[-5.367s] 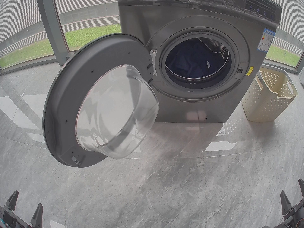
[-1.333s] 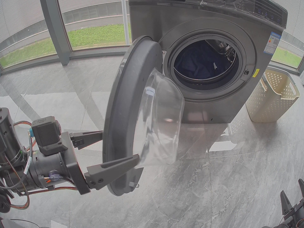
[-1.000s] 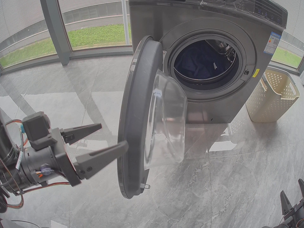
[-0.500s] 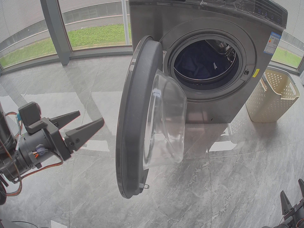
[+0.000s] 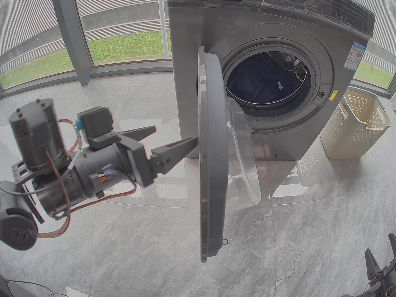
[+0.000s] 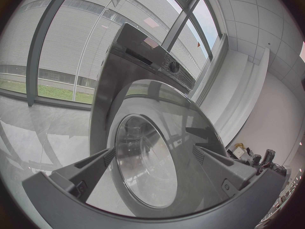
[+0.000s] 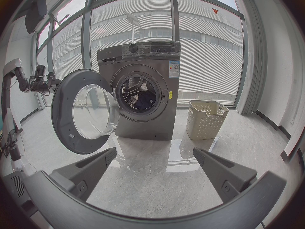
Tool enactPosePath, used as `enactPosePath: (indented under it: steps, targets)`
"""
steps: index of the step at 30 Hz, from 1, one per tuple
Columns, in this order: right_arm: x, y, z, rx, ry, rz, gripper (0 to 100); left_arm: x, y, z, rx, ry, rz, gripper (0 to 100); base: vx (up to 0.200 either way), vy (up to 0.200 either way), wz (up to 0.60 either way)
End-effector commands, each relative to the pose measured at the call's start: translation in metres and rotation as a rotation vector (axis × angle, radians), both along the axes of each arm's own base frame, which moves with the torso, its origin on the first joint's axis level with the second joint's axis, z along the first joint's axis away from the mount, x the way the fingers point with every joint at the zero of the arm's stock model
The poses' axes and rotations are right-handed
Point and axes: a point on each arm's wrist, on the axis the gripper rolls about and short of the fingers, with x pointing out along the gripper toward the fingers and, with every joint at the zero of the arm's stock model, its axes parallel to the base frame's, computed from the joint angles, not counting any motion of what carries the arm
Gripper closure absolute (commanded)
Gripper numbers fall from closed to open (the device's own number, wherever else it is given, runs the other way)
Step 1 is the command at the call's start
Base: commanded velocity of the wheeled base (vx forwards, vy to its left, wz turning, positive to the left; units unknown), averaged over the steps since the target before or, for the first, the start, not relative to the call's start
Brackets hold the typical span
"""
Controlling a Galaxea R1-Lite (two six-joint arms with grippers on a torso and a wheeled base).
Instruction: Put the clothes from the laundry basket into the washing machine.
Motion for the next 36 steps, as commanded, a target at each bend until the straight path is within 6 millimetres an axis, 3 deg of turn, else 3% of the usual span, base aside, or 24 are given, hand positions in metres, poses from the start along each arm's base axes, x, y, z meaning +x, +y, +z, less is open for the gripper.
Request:
enactPosePath:
  steps: [1, 7, 15, 36]
  targets:
    - [0.000, 0.000, -0.004, 0.000, 0.001, 0.001, 0, 0.024, -0.039, -0.007, 0.018, 0.023, -0.031, 0, 0.000, 0.000, 0.00]
    - [0.000, 0.000, -0.004, 0.000, 0.001, 0.001, 0, 0.050, -0.069, -0.005, 0.002, 0.002, -0.007, 0, 0.000, 0.000, 0.00]
    - [0.000, 0.000, -0.004, 0.000, 0.000, 0.001, 0, 0.081, -0.089, 0.006, -0.038, -0.038, 0.027, 0, 0.000, 0.000, 0.00]
    - [0.000, 0.000, -0.004, 0.000, 0.000, 0.001, 0, 0.125, -0.117, 0.008, -0.059, -0.053, 0.068, 0, 0.000, 0.000, 0.00]
